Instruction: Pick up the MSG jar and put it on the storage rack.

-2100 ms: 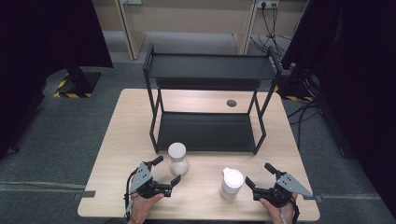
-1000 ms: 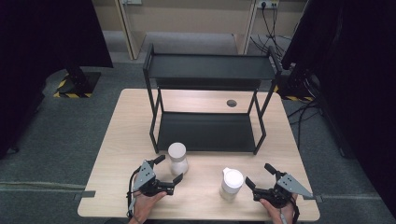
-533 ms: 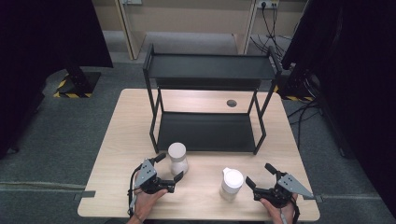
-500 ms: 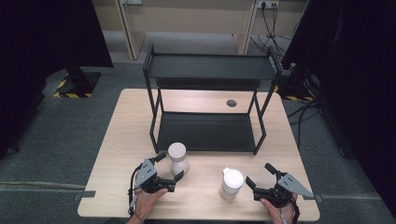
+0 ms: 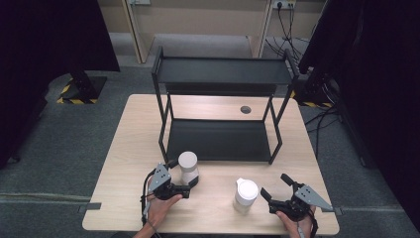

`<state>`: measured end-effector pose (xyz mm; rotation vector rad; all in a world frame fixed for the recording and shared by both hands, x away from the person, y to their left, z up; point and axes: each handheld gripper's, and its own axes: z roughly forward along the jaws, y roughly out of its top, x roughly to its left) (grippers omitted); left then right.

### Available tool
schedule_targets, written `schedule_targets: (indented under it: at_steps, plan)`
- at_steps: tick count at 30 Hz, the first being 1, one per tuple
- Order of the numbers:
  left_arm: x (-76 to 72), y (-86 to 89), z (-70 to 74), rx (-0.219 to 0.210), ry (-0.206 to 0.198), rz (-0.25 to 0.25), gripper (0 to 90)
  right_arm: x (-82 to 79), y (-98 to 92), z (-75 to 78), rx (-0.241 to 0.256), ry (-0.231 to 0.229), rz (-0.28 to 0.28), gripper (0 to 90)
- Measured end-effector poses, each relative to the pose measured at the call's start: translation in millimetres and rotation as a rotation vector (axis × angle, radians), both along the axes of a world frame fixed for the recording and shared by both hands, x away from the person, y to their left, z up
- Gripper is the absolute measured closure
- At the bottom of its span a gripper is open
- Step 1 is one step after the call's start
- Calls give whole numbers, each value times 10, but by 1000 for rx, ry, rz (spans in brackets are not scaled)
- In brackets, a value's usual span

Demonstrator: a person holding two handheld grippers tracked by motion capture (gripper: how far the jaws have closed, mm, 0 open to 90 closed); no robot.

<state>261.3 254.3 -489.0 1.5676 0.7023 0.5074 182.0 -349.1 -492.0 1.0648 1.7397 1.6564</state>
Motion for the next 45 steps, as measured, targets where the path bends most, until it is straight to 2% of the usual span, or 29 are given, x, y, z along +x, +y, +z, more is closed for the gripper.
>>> schedule_targets:
  at_steps: [6, 13, 21, 23, 33, 45]
  plan:
    - [47, -20, 15, 19, -10, 2, 108, -3, -3, -4, 4, -3, -1, 4]
    - [80, -39, 36, 38, -11, 1, 206, -10, -6, -10, 14, 1, -5, 4]
    - [125, -19, 26, 29, -10, -11, 319, -6, -5, -11, 15, 2, -3, 4]
    - [127, -27, 54, 47, -16, -11, 335, -4, -5, -13, 14, 3, -2, 4]
    - [83, -69, 98, 79, -37, 5, 347, 0, -7, -17, 18, 3, 0, 4]
    - [91, -45, 241, 65, -54, -14, 350, -2, -11, -22, 24, 3, -3, 4]
